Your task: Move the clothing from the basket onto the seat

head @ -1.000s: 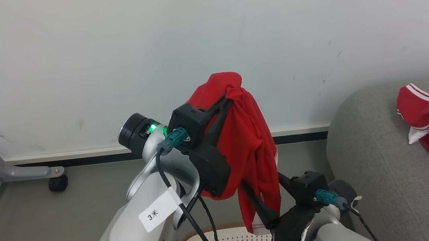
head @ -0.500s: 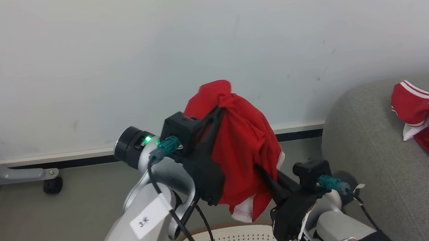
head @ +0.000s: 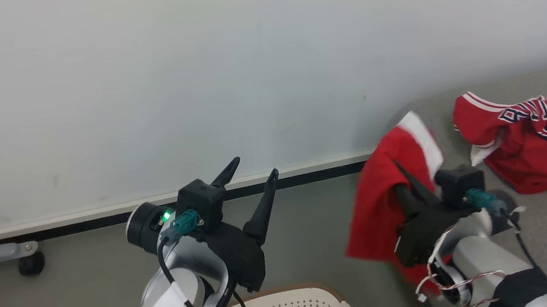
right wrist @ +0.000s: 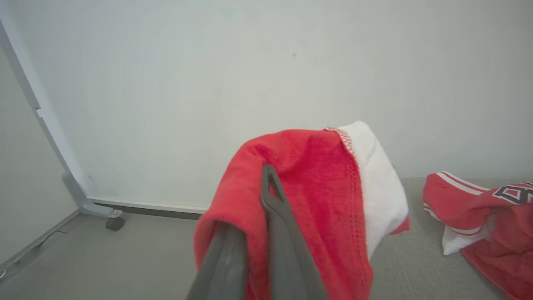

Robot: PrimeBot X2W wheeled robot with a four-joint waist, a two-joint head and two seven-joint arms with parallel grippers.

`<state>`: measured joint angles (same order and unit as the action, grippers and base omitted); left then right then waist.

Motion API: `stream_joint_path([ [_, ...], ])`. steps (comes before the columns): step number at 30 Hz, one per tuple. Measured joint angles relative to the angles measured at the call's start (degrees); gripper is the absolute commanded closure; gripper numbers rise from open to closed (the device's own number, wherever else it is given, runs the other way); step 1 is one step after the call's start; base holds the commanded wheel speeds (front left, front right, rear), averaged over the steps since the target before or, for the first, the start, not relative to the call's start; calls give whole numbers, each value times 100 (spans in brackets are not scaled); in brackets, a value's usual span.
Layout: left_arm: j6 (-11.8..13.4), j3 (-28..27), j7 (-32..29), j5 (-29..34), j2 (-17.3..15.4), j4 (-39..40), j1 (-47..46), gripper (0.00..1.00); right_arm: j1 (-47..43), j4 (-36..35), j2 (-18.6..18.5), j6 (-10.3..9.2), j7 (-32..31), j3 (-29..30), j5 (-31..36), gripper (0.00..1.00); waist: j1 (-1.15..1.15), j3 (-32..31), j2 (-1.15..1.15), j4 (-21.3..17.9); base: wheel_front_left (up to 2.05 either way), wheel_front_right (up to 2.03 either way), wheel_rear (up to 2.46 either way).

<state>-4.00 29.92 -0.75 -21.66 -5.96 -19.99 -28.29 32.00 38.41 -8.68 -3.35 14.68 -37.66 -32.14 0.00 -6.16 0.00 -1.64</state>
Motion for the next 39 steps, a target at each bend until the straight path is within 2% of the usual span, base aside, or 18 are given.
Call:
stream_joint_path([
  [10, 49, 4, 327, -54, 0, 270, 624, 0, -289, -544, -692, -177, 0, 374, 252, 100, 0, -3, 0, -580, 0, 0, 0],
  [16, 48, 162, 548, -113, 77, 428, 1003, 0, -455, -1057, -983, -247, 0, 553, 403, 100, 0, 10, 0, -1069, 0, 0, 0],
  [26, 151, 256, 798, -185, 113, 548, 1393, 0, -481, -1695, -1171, -270, 1, 568, 662, 100, 0, 87, 0, -1804, 0, 0, 0],
  [31, 204, 318, 853, -183, 147, 584, 1459, 0, -582, -1845, -1399, -272, 1, 703, 662, 100, 0, 171, 0, -2135, 0, 0, 0],
  [39, 207, 446, 851, -144, 186, 600, 1433, 0, -383, -1904, -1727, -269, 1, 1000, 661, 100, 0, 505, 0, -2350, 0, 0, 0],
])
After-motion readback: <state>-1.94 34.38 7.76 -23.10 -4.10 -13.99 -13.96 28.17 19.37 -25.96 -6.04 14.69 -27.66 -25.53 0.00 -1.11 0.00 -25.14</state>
